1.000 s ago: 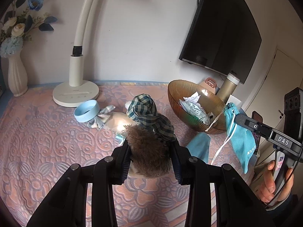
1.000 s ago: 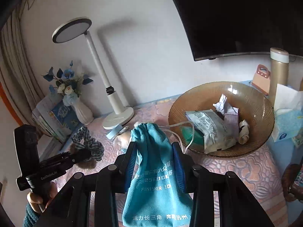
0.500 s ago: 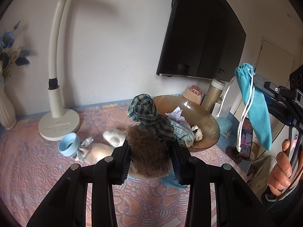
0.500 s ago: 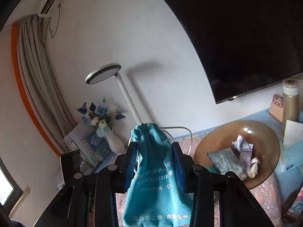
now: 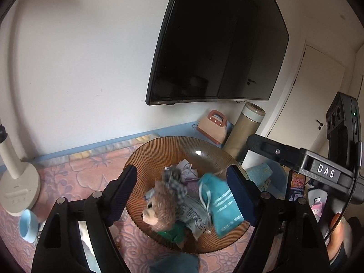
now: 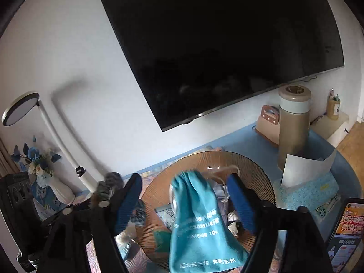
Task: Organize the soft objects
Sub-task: 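Lower both held items over the amber bowl and open both tools, then move both tools back toward the light blue cloth and ring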
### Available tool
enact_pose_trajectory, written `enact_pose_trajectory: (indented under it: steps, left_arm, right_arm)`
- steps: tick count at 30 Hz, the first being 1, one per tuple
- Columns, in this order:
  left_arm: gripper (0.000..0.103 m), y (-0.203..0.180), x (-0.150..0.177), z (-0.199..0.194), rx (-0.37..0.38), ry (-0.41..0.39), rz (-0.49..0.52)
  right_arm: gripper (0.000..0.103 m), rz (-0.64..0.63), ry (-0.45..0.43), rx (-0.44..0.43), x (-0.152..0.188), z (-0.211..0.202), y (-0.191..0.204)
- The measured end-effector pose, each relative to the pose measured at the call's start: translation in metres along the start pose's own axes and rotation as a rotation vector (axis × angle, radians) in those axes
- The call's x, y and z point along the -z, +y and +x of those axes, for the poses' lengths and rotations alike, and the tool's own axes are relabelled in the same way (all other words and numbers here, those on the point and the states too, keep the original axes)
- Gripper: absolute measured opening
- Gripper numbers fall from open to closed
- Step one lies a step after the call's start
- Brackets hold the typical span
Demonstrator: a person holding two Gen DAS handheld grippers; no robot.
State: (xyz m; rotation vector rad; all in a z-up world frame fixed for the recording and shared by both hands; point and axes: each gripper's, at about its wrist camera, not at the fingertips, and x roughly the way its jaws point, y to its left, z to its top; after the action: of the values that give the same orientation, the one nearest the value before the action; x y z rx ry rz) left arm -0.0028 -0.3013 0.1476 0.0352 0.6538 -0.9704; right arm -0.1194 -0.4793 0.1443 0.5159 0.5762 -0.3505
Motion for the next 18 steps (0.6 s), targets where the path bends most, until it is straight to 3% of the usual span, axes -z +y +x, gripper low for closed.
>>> enact_pose_trajectory:
  steps: [8, 13, 16, 18]
  left_arm:
    - [0.08, 0.02, 0.018, -0.037, -0.033, -0.004, -0.043]
    - [0.081, 0.039, 0.033, -0.096, -0.132, -0.062, -0.068]
    - [0.09, 0.054, 0.059, -0.128, -0.21, -0.08, -0.112]
    - [0.09, 0.066, 0.082, -0.139, -0.283, -0.069, -0.138]
  right_arm:
    - [0.082, 0.027, 0.047, -0.045, 0.026, 0.002, -0.012]
    - [0.082, -0.043, 0.073, -0.158, 0.05, -0.016, 0.025]
    - [0.091, -0.133, 0.068, -0.211, 0.072, -0.034, 0.056]
    - [0.099, -0.186, 0.062, -0.253, 0.093, -0.046, 0.073]
